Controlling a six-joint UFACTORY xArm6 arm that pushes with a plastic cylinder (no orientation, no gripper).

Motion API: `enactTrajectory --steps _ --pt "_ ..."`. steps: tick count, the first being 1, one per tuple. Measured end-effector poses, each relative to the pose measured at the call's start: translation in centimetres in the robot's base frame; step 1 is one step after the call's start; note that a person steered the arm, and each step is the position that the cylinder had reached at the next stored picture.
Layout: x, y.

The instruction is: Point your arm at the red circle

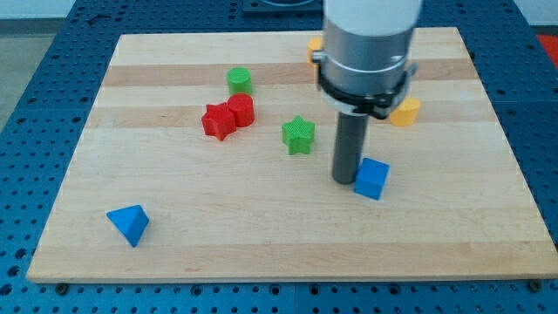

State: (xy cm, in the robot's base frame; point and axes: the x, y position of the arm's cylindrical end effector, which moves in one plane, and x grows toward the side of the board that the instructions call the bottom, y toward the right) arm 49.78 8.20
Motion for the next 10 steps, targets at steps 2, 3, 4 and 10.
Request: enactTrajectory --steps 2,3,4,10 --pt "0.8 6.4" --pt "1.1 7.4" --pt "-3.0 5.4" --pt "-12.1 -14.4"
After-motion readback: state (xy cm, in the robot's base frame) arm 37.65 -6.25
